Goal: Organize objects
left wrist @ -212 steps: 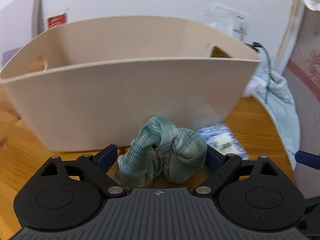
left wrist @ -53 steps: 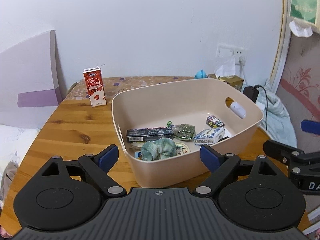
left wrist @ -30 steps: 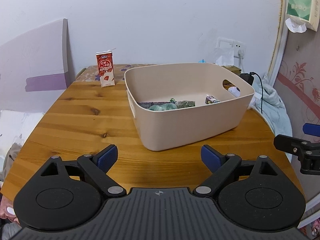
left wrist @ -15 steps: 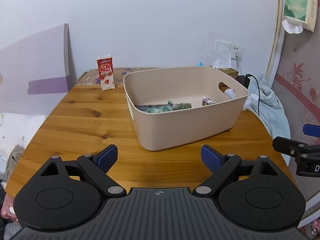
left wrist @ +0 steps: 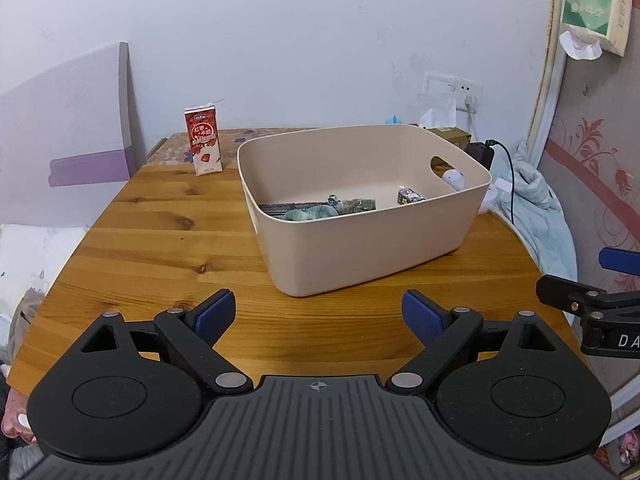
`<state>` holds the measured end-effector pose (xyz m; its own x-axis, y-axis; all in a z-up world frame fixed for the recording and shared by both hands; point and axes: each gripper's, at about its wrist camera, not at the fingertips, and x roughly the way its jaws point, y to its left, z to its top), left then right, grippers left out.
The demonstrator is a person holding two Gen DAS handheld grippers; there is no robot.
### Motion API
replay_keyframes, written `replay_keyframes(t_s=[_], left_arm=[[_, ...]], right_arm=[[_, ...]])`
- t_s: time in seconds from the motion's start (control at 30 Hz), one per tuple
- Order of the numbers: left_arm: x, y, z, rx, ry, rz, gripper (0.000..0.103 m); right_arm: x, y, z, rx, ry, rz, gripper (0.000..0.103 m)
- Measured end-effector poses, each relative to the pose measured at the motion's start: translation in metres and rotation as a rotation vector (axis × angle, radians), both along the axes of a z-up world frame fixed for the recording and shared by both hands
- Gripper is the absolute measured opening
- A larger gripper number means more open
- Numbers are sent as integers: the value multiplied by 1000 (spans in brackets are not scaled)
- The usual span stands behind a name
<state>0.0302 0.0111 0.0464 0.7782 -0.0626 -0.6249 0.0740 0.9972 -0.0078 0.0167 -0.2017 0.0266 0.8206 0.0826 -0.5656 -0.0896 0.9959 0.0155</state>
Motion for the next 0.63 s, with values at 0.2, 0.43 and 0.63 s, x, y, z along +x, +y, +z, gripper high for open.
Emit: replay_keyframes(t_s=[0.2, 0.43, 0.63], left_arm=[[2, -1, -2, -3, 14, -11, 92], [6, -2, -5, -3, 25, -18, 92], [5, -3, -7, -1, 12, -18, 92]], right_arm=[[3, 2, -2, -3, 12, 3, 103], [7, 4, -4, -19, 21, -2, 103], [10, 3, -6, -18, 32, -7, 103]])
